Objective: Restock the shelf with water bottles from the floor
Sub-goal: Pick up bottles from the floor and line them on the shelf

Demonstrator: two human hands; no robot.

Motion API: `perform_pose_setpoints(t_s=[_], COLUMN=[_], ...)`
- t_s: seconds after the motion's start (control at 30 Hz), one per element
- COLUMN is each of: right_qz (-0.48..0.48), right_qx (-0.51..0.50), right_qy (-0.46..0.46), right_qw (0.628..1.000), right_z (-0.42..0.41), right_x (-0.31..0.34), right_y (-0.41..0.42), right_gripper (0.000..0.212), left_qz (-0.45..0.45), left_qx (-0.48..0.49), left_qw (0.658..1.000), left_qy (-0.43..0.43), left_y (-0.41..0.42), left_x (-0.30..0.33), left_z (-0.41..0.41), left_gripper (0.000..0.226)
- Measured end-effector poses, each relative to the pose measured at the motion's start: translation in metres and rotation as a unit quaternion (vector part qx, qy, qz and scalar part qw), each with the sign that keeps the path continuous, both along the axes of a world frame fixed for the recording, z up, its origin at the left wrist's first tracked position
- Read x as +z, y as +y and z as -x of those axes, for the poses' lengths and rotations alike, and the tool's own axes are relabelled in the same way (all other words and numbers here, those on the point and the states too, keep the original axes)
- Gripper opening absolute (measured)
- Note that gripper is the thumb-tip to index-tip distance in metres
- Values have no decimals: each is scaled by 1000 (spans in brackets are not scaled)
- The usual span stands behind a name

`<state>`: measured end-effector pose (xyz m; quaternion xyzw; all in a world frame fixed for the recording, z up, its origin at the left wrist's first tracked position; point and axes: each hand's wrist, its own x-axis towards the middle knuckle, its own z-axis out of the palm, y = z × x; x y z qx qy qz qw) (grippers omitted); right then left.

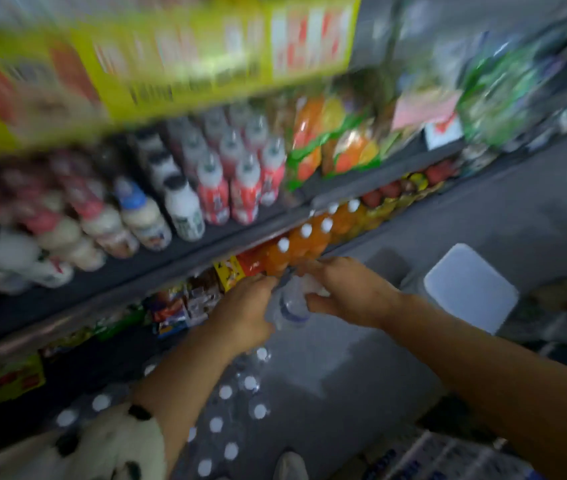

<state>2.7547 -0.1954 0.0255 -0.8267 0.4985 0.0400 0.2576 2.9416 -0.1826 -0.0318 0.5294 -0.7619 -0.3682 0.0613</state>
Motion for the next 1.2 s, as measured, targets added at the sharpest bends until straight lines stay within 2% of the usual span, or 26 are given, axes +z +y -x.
perform_pose_setpoints(t_s=[0.13, 0.27, 0.3, 0.37, 0.43, 0.5, 0.67, 0.77, 0.87, 0.93, 1.03, 1.1, 1.2], right_qz=[74, 173, 195, 234, 266, 289, 333, 342, 413, 474, 524, 536, 538], right_qx=[4, 12, 17, 13, 10, 1, -12, -7, -17, -40, -64, -70, -55], right_qy=[-41, -86, -97, -112, -138, -164, -211, -252, -232, -210, -218, -224, -224], right_qw=[996, 981, 976, 966, 954, 943, 919, 905, 881, 854, 821, 811, 811], right_z=[-4, -17, -20, -27, -36, -46, -66, -80, -94, -99, -100, -99, -94], right_x=[181, 352, 389, 458, 518, 566, 647, 678, 706, 723, 740, 751, 770], right_y=[3, 13, 15, 22, 29, 39, 52, 56, 54, 46, 27, 12, -13], right_gripper=[35, 36, 35, 24, 11, 10, 24, 37, 42, 42, 45, 43, 44], left_qz=[-2, 9, 23, 57, 87, 118, 147, 156, 161, 171, 202, 225, 252], left_qx=[-32, -69, -75, -45, -46, -41, -36, -46, -46, -11, 15, 31, 68], left_qw=[995, 991, 987, 990, 977, 962, 947, 938, 930, 916, 922, 926, 912], left_qy=[99, 115, 137, 123, 187, 244, 282, 307, 326, 362, 330, 302, 315], left_y=[-4, -4, -2, 3, 7, 11, 25, 30, 29, 23, 11, 2, -20], left_x=[146, 281, 315, 384, 441, 489, 576, 612, 639, 655, 676, 684, 698], left_z=[-3, -14, -17, -26, -35, -47, -69, -78, -82, -83, -79, -71, -61], left_gripper=[64, 68, 68, 63, 69, 71, 49, 46, 62, 76, 85, 87, 82])
